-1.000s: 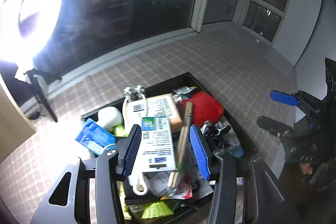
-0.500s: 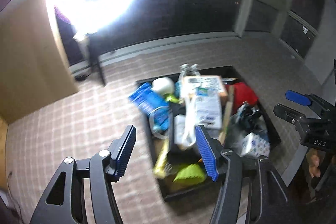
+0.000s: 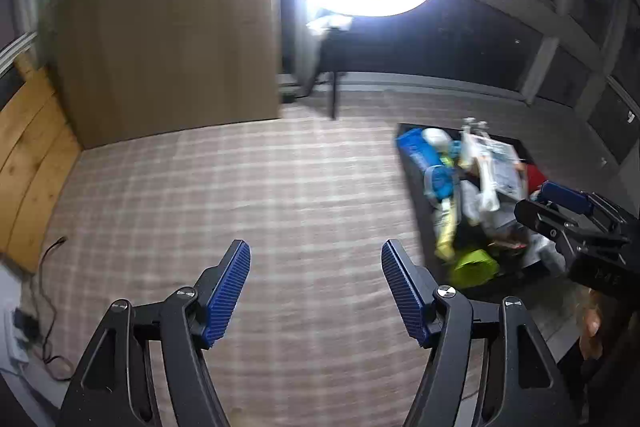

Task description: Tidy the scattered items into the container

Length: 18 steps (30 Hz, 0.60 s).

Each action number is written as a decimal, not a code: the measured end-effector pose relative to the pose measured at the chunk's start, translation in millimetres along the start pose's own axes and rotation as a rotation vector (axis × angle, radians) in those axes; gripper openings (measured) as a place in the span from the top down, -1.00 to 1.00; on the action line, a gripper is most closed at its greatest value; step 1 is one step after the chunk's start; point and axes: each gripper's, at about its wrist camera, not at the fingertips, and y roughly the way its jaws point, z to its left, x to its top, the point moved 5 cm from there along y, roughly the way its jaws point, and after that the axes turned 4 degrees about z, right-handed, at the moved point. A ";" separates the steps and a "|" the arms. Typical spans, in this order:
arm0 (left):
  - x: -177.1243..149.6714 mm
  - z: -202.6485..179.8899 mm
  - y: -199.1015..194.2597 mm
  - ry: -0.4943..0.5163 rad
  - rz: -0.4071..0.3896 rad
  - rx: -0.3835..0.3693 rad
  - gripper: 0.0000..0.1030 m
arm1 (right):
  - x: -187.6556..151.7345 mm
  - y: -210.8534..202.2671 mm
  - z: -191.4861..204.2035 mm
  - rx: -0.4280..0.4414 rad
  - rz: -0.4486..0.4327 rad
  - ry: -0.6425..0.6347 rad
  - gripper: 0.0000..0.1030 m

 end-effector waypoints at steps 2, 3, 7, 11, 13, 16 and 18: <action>-5.2 24.3 -4.9 -0.014 -0.003 0.008 -0.29 | -2.5 8.9 24.1 0.000 0.017 -0.010 -0.51; -6.8 33.4 -6.3 -0.018 -0.004 0.012 -0.29 | -4.7 13.6 36.3 0.003 0.025 -0.014 -0.51; -13.3 71.2 -9.4 -0.036 0.000 0.018 -0.31 | -10.2 28.1 77.2 0.003 0.051 -0.033 -0.51; -21.0 103.3 -9.3 -0.038 0.004 0.011 -0.31 | -10.8 39.3 110.2 -0.016 0.056 -0.045 -0.51; -24.0 113.9 -7.5 -0.036 0.011 0.003 -0.31 | -12.0 44.3 124.9 -0.018 0.057 -0.043 -0.51; -28.9 130.9 -3.5 -0.034 0.019 -0.007 -0.31 | -15.7 51.9 141.5 -0.027 0.052 -0.033 -0.51; -29.9 141.1 1.1 -0.032 0.022 -0.008 -0.31 | -18.1 57.5 149.6 -0.034 0.051 -0.030 -0.51</action>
